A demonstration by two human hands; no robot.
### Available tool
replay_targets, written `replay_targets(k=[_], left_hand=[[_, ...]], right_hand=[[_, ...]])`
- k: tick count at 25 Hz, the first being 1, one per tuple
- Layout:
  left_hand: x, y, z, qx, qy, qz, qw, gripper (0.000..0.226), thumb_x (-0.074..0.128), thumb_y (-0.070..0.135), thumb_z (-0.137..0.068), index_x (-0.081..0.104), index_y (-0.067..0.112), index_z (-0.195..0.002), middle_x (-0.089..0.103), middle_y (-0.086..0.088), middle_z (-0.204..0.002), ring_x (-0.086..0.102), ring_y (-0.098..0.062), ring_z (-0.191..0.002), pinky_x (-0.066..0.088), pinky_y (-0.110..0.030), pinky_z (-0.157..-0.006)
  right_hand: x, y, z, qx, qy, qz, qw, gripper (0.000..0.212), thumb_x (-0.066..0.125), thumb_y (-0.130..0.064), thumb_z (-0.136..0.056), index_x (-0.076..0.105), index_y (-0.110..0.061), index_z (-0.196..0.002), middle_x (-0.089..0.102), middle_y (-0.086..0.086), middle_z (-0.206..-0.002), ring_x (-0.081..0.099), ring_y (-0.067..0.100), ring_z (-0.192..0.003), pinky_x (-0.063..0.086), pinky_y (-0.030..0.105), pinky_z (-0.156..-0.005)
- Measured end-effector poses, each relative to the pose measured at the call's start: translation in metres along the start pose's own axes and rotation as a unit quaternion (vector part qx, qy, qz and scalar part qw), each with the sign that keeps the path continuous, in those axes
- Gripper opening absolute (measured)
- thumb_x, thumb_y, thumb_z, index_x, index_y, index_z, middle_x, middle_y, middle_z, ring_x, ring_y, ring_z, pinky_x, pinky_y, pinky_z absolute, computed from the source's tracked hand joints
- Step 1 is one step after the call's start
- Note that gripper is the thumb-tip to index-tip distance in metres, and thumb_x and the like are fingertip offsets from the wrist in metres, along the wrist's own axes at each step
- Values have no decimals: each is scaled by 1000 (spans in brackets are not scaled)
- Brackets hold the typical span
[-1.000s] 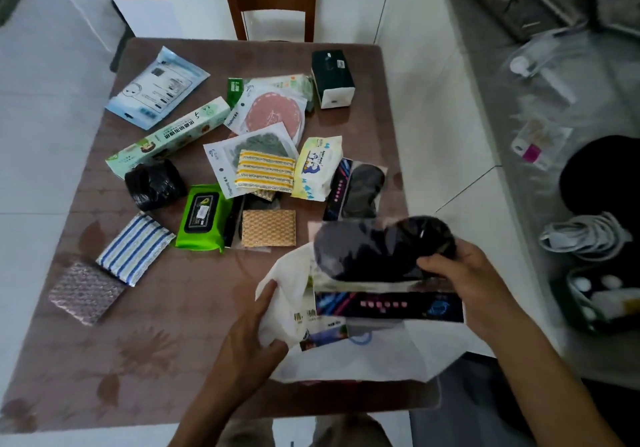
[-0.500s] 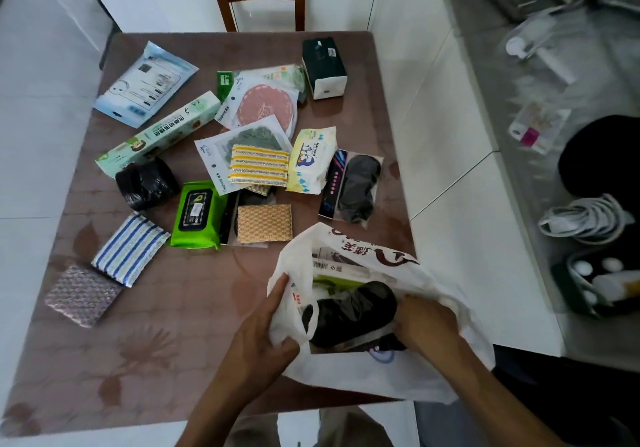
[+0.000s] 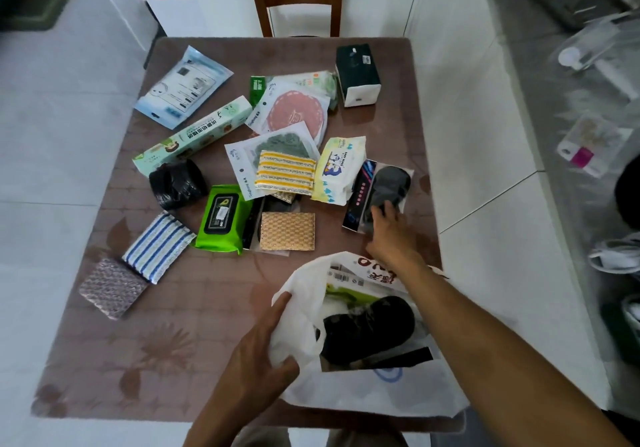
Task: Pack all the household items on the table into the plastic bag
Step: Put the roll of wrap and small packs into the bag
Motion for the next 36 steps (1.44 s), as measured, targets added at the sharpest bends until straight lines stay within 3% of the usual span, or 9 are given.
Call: replay_targets(k=[5, 9, 12, 16, 19, 24, 28, 31, 36], left_hand=[[5, -9, 2, -18, 49, 24, 998, 85, 78, 21, -74, 33, 55, -137, 36, 41, -134, 33, 32, -118, 31, 6, -91], [5, -8, 0, -3, 63, 31, 998, 85, 80, 15, -75, 33, 53, -135, 36, 38, -136, 32, 30, -121, 30, 4, -95], [2, -1, -3, 13, 54, 39, 998, 83, 79, 14, -76, 36, 49, -137, 38, 41, -133, 35, 31, -117, 32, 6, -89], [4, 3, -3, 29, 49, 42, 997, 86, 81, 14, -75, 34, 47, -139, 30, 61, -125, 29, 35, -117, 27, 9, -89], [4, 3, -4, 29, 52, 36, 998, 90, 75, 29, -71, 27, 47, -144, 27, 54, -129, 29, 30, -118, 25, 8, -88], [2, 6, -5, 37, 35, -5, 999, 100, 81, 20, -75, 18, 40, -150, 25, 41, -135, 37, 7, -124, 34, -11, -98], [7, 12, -1, 35, 35, -2, 999, 101, 80, 15, -75, 18, 40, -150, 24, 40, -137, 36, 8, -122, 30, 1, -95], [4, 8, 3, 33, 76, 15, 996, 96, 78, 12, -73, 26, 44, -147, 35, 29, -145, 41, 7, -126, 39, -9, -99], [-9, -8, 5, 6, 88, 33, 996, 88, 74, 19, -70, 27, 41, -141, 36, 12, -152, 38, -6, -137, 37, -27, -106]], right_hand=[[12, -2, -17, -39, 134, 14, 990, 26, 59, -13, -88, 60, -7, -113, 61, 18, -117, 60, 34, -97, 45, 35, -71], [-33, -1, 16, -20, 214, -207, 954, 17, 57, -14, -87, 66, -9, -101, 71, 16, -100, 66, 34, -87, 48, 31, -69], [-79, 17, 86, -49, 267, -427, 862, 31, 56, -4, -87, 67, -23, -108, 74, 3, -105, 68, 14, -94, 52, 18, -74], [-61, 63, 181, -18, 71, -768, 636, 31, 59, -2, -87, 73, -24, -105, 75, 7, -106, 71, 23, -97, 60, 35, -75], [-27, 83, 221, 46, 17, -812, 581, 25, 58, -10, -83, 76, -18, -98, 76, 11, -103, 73, 25, -91, 61, 34, -69], [23, 83, 212, 114, -1, -638, 761, 24, 65, -2, -88, 73, -23, -98, 77, 5, -100, 73, 20, -89, 57, 25, -66], [61, 50, 191, 131, -102, -554, 815, 27, 63, -2, -89, 62, -19, -110, 70, 12, -116, 71, 16, -90, 57, 27, -70], [41, 41, 187, 78, -9, -150, 986, 45, 59, -25, -91, 43, -21, -133, 60, 5, -127, 62, 22, -107, 55, 36, -85], [-45, -68, 186, -155, 248, -192, 937, 14, 53, -31, -89, 60, -23, -98, 68, -4, -84, 60, 13, -69, 53, 28, -55]])
Point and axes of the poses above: each hand's wrist, its own z-axis away from the middle knuckle, its own x-axis out of the palm, y = z × x, the point moved 6 cm from there along -z, towards the middle knuckle
